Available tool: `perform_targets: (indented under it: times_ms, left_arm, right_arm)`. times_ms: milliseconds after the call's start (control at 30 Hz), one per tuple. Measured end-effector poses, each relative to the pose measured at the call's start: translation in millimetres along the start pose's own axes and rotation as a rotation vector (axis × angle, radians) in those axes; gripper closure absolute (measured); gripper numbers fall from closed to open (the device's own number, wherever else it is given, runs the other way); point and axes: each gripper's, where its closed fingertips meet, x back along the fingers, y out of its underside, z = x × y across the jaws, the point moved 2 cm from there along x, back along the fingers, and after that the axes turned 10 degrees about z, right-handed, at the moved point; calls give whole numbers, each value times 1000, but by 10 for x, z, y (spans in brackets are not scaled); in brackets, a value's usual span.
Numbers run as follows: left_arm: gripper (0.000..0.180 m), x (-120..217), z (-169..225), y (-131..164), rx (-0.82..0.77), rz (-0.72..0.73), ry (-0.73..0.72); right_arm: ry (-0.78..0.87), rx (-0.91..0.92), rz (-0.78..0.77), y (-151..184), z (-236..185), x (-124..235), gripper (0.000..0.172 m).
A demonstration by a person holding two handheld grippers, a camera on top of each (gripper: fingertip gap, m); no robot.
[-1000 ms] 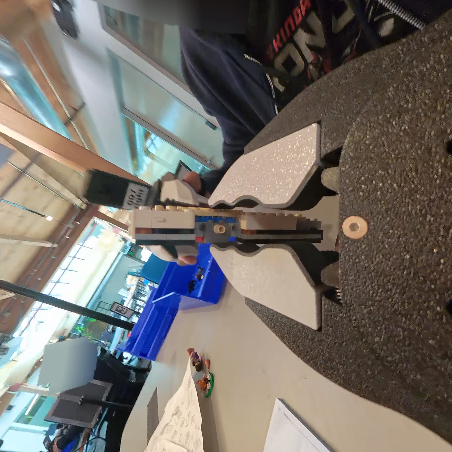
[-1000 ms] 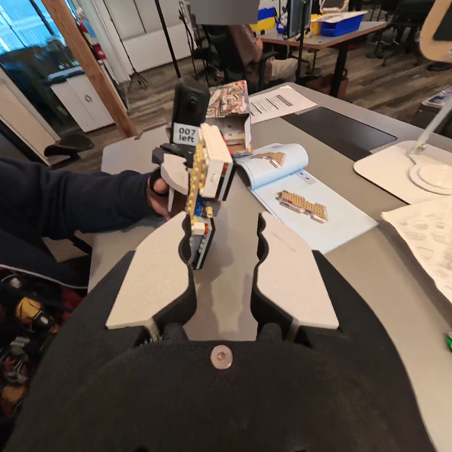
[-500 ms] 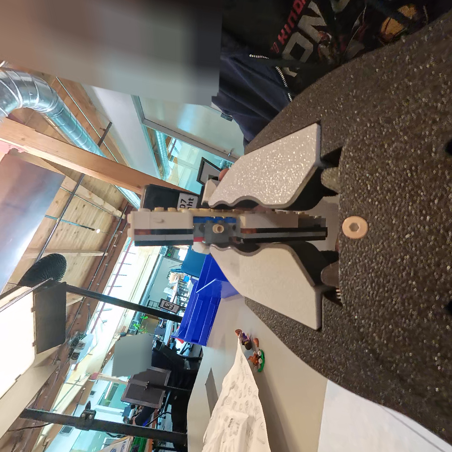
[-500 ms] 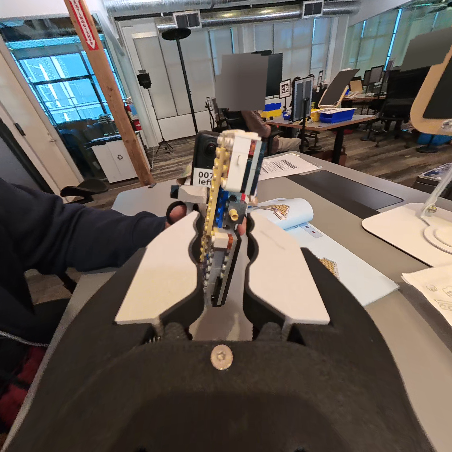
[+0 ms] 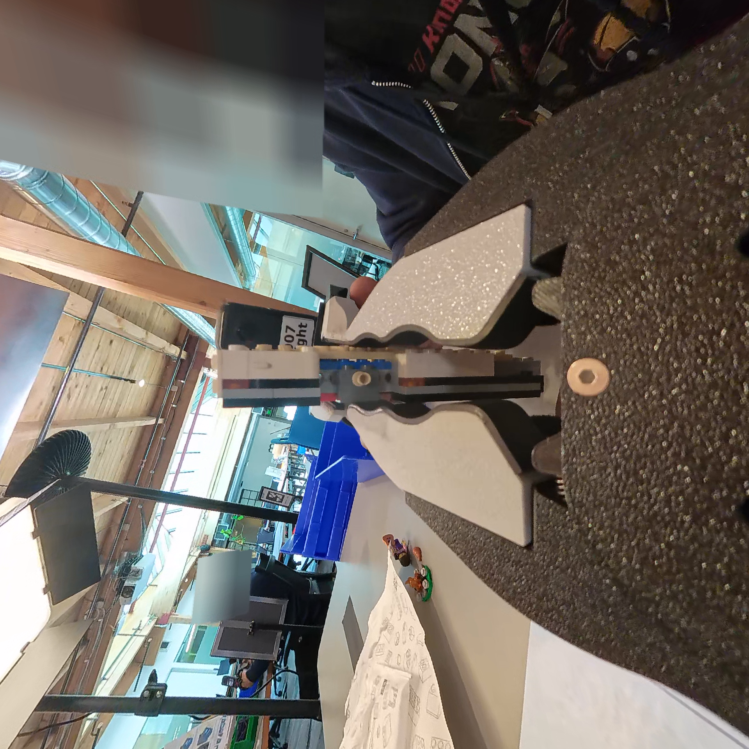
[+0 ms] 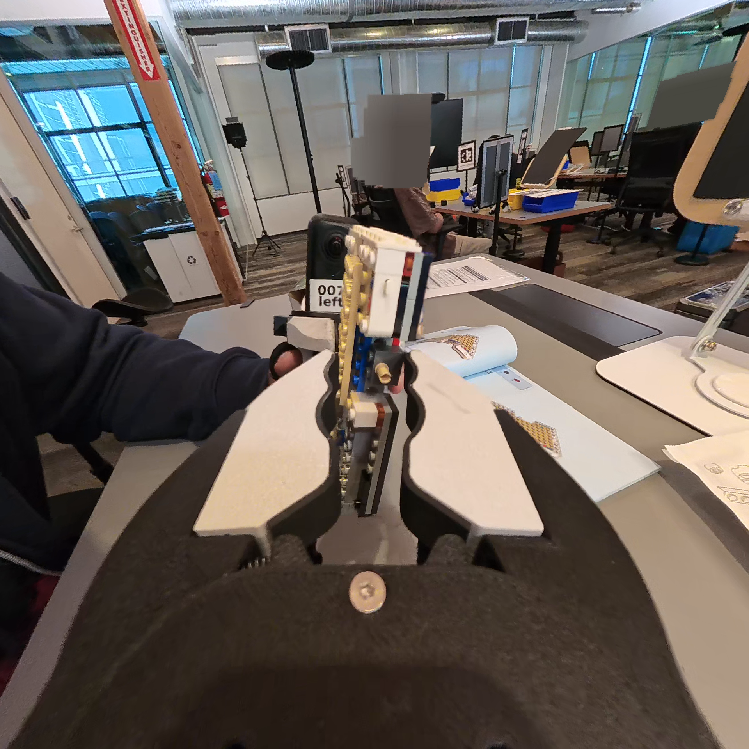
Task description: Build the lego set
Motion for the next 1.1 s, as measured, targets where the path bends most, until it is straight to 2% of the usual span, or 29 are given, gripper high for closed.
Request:
perform_targets:
  times_ms: [433, 800, 1100]
  left_arm:
    - [156, 4, 72, 68, 66, -4, 69]
    - [156, 35, 83, 117, 31, -95, 51]
    - [153, 62, 73, 88, 10, -98, 20]
  right_arm:
    - [-72, -10, 12, 43, -99, -3, 145]
    - [-125, -28, 10, 102, -109, 12, 147]
    - [-143, -44, 0, 158, -90, 18, 148]
